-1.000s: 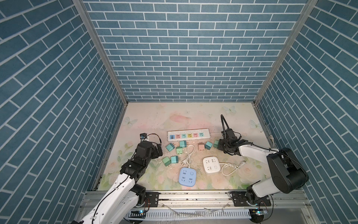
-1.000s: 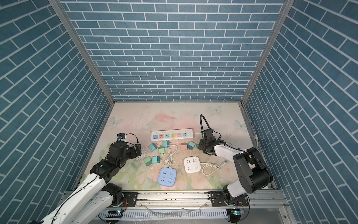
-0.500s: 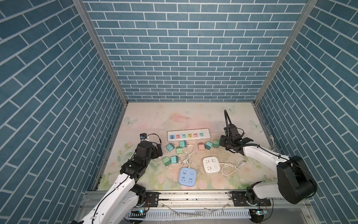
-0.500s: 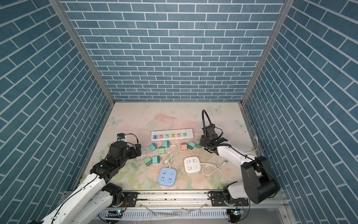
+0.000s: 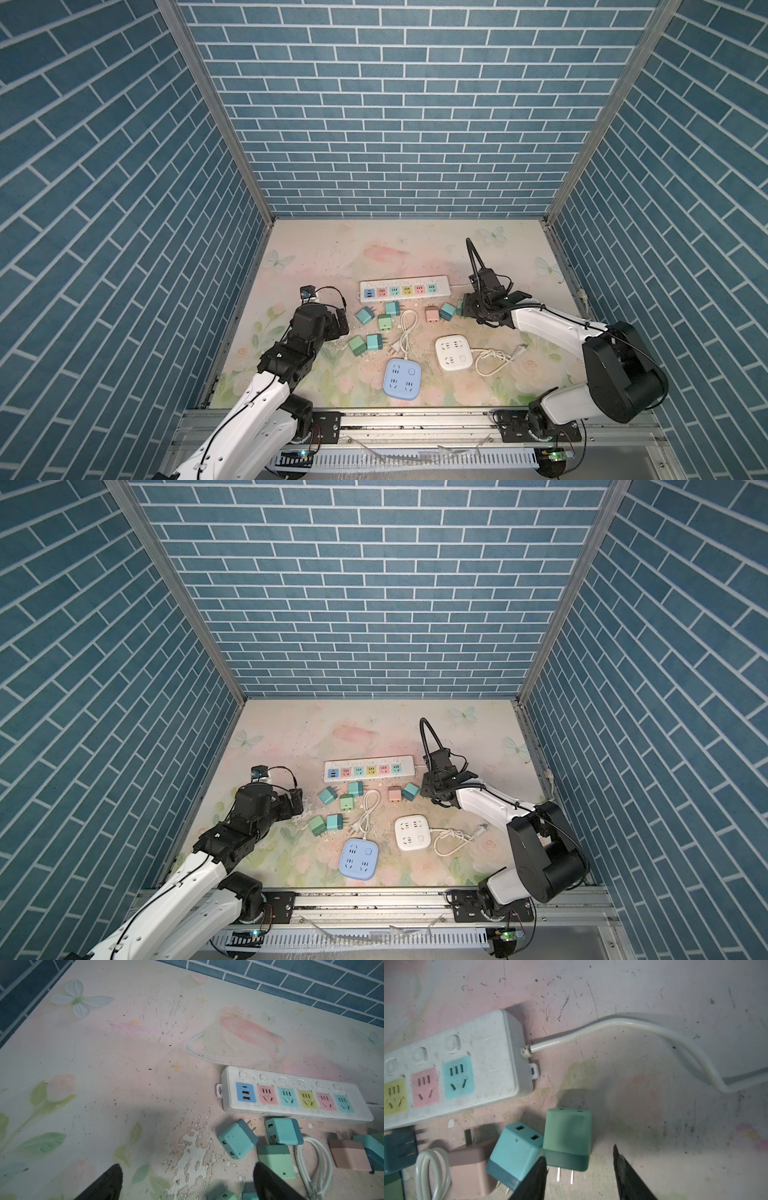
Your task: Insert the plug
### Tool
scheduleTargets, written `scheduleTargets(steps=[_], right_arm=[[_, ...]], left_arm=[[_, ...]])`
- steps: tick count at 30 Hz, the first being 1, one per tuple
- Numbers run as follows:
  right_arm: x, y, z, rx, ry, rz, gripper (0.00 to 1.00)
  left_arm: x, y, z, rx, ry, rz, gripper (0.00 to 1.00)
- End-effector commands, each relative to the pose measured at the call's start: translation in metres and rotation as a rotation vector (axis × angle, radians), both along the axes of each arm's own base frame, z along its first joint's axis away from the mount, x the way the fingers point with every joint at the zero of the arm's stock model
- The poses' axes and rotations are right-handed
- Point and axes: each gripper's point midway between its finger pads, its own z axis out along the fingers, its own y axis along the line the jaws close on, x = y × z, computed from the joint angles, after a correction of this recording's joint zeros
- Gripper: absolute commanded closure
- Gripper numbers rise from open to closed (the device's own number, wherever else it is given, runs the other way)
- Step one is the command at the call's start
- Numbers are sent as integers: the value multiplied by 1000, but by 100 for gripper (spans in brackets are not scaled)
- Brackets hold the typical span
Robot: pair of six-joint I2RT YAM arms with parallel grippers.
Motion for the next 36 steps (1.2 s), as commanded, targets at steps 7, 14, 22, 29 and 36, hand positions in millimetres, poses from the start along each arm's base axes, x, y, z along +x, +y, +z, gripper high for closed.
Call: scheduleTargets(steps=[7,14,22,29,36], right_arm=[[5,13,-10,-15,40,41,44],[5,15,-20,-39,66,43,44],[3,14,-35,-77,97,44,50],[3,14,-46,-117,121,50,50],[3,13,-51,-138,130,53,54]], left_arm=[[-4,2,-6,13,14,4,0],[-3,2,-5,12,10,5,1],[-3,2,-5,12,11,3,0],[-3,2,-5,11,9,4,0],[-4,2,-5,11,9,2,0]])
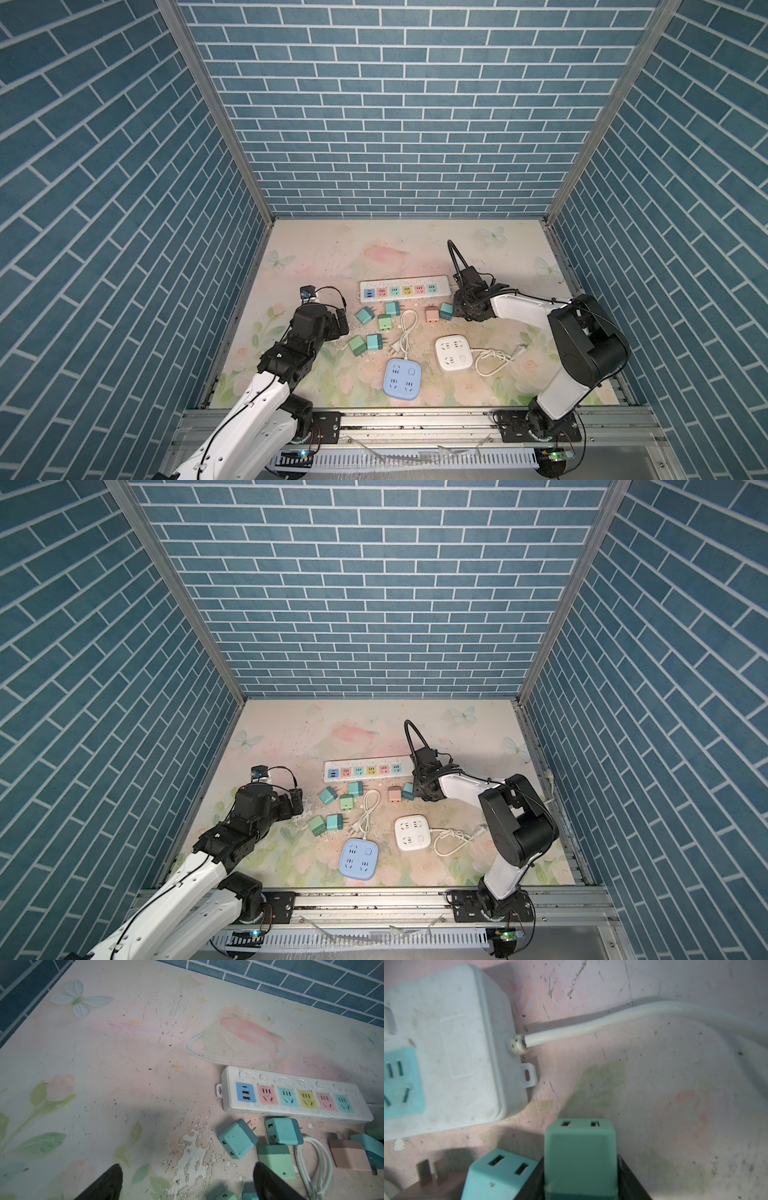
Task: Insert the plug
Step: 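Close the right gripper on the green adapter and lift it, then carry the green adapter toward the center while the left gripper reaches toward it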
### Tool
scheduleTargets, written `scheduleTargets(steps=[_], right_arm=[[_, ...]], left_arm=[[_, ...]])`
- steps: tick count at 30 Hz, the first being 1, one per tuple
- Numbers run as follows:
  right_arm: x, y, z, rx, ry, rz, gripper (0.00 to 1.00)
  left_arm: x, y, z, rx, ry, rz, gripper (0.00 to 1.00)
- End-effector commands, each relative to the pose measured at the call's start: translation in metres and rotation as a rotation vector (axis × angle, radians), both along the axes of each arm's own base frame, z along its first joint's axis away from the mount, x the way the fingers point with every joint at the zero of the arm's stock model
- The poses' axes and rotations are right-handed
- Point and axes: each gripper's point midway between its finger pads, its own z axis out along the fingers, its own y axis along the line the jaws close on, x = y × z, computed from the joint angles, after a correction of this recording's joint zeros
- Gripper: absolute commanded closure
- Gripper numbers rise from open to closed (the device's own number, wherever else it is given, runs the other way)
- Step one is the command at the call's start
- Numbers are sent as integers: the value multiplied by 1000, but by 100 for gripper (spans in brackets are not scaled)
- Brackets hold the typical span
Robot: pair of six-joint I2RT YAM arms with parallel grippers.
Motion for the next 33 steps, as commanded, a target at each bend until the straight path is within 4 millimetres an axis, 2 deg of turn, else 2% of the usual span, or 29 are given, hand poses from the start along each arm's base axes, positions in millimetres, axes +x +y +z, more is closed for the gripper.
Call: scheduleTargets(steps=[1,6,11,16,23,28,33], right_arm=[[-10,-5,-14,-43,49,5,55],[-11,-6,-11,-43,38,7,64],[-12,-7,3,-24,-1,7,67],[-13,-11,31,4,-91,8,68],[-23,-1,75,90,-270,83,83],[-23,18,115,224,-475,182,85],[-12,29,140,214,-591,245,94]], left_arm=[[-4,2,-5,12,11,4,0],[-3,2,-5,13,12,5,0],[-3,2,-5,12,10,3,1],[-3,2,-5,14,12,4,0],[-2,2,-5,24,18,3,0],[-2,0,-2,21,13,-13,0],[-2,6,-3,48,8,8,0]])
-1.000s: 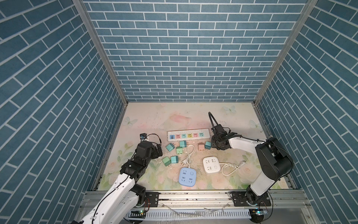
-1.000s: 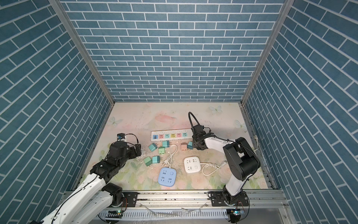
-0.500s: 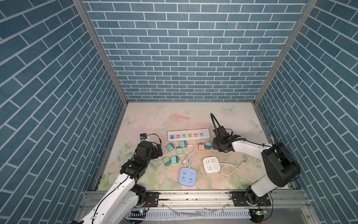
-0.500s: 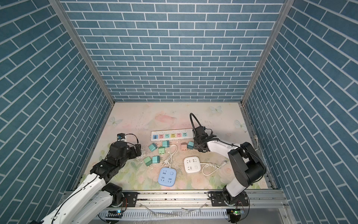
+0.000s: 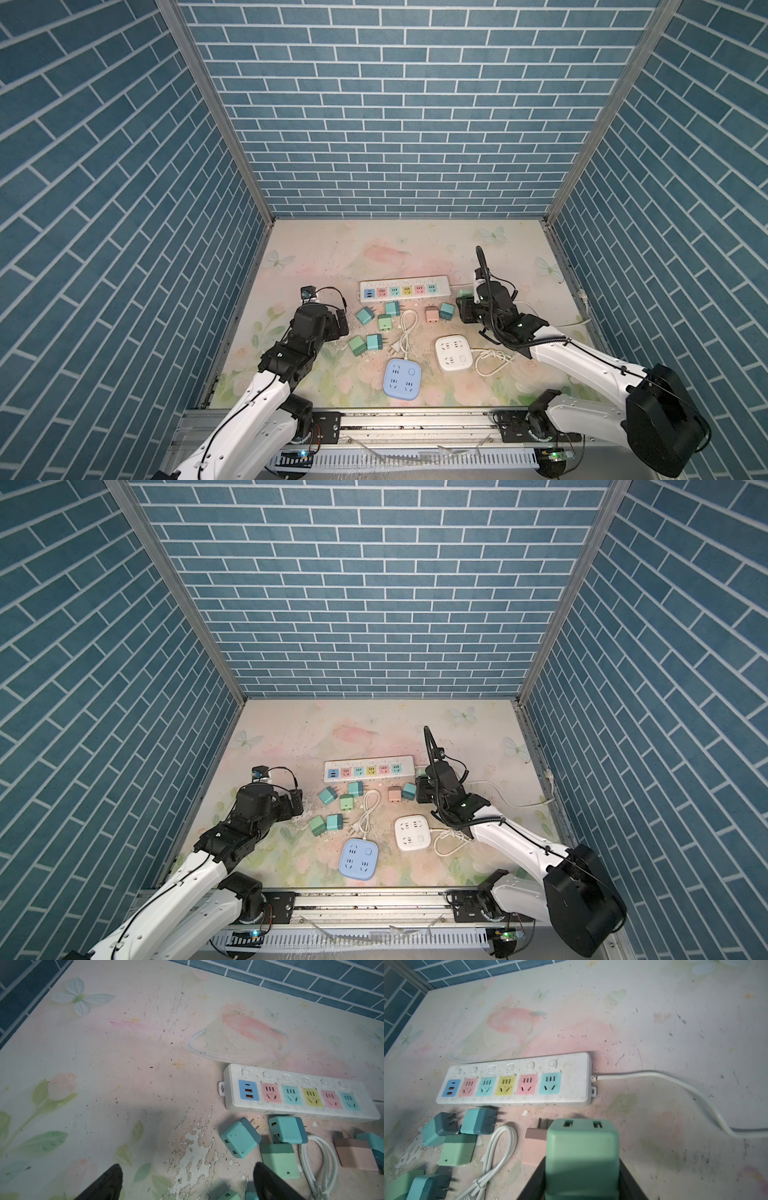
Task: Insert the plug
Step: 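Carry the green adapter toward the center while the left gripper reaches toward it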
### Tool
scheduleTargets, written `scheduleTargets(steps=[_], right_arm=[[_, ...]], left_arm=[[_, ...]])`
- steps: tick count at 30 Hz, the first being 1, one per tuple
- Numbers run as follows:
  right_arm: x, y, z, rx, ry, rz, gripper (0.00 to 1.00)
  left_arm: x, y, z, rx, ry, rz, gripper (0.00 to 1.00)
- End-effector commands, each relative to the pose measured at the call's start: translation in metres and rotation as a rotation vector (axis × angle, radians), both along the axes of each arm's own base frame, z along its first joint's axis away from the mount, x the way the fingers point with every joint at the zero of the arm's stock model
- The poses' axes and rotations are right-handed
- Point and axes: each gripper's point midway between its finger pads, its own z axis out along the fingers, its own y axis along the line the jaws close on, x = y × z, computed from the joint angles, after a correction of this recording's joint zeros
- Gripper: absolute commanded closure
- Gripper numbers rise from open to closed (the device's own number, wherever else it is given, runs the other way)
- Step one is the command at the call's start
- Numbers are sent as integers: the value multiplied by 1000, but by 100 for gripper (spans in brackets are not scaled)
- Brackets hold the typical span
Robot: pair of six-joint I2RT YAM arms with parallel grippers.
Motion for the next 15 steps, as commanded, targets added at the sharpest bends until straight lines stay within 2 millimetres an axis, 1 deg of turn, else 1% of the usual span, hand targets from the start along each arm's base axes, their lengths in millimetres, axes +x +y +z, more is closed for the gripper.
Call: scheduleTargets(steps=[1,4,7,8,9,11,15], right_arm=[[17,15,37,9,-178,58,95],[26,25,55,17,-315,103,95],[32,32,70,21,-442,143,95],[32,36,74,19,-479,165,96],[32,40,76,18,-507,187,98],[29,44,76,9,-552,220,100],[13,41,70,30,-636,241,99]], left_arm=[[-2,3,-1,33,2,-2,0],[-3,0,1,25,-9,-27,0],[-6,-2,4,10,-29,-45,0],[-7,-2,2,11,-29,-43,0],[-8,-1,7,0,-50,-42,0],[-9,-1,7,-4,-53,-39,0],[-11,-5,7,-19,-50,-56,0]])
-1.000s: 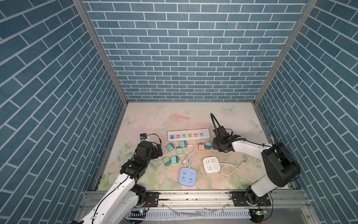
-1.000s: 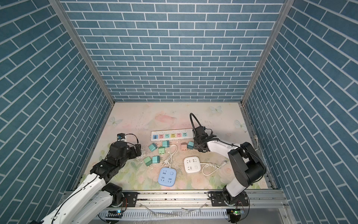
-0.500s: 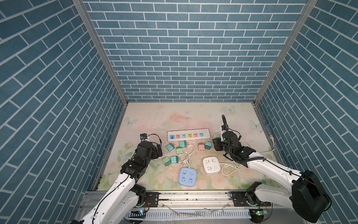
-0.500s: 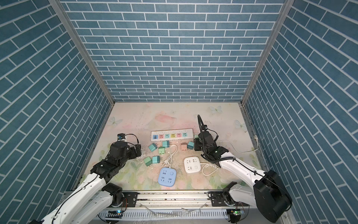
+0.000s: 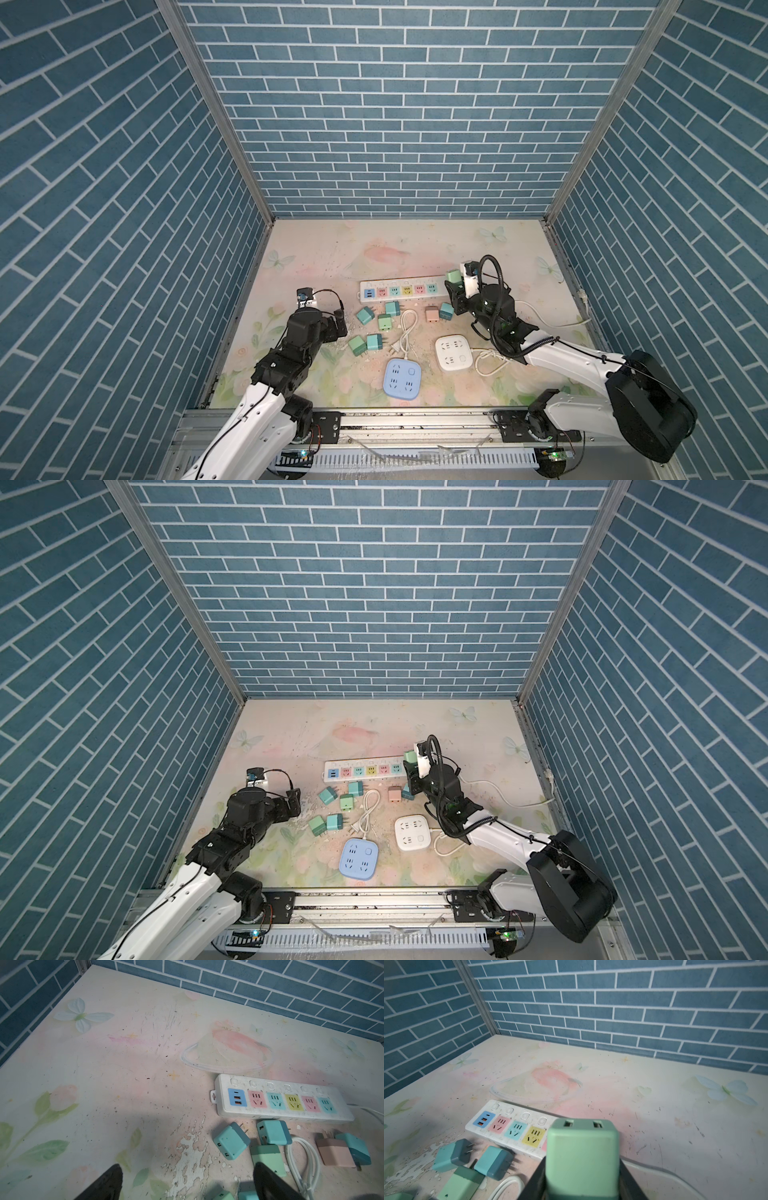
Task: Insert the plug
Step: 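Carry the green adapter toward the center while the left gripper reaches toward it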
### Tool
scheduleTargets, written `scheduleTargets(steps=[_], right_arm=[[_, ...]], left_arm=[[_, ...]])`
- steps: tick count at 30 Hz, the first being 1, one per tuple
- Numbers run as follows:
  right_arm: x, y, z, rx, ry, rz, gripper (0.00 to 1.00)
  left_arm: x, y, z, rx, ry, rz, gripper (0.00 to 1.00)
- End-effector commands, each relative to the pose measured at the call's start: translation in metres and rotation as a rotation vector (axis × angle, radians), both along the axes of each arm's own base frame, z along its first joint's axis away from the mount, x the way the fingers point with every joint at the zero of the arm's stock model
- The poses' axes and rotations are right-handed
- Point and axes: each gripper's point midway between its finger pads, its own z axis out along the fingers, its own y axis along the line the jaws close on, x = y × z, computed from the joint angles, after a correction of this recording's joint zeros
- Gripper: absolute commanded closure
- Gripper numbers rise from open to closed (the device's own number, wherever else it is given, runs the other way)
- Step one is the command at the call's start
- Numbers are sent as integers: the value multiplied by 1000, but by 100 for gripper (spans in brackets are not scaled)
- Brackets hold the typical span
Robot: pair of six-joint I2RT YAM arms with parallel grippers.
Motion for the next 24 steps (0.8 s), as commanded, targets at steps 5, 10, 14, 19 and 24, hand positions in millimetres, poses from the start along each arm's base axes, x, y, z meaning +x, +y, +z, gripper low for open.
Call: scheduleTargets(steps=[5,10,14,19,24], right_arm=[[-18,10,16,25,-173,75,100],[-37,25,9,-30,-164,126,100],[-52,39,5,-64,-176,166,100],[-72,66,2,-128,-210,230,100],[-84,83,-1,-172,-235,261,100]], left_arm=[[-7,-5,-5,-11,7,-41,1],[-14,-33,14,-127,-22,-174,2],[-26,-61,41,-234,-44,-326,8],[-43,-81,64,-333,-46,-437,12],[-53,-99,78,-380,-92,-529,15]])
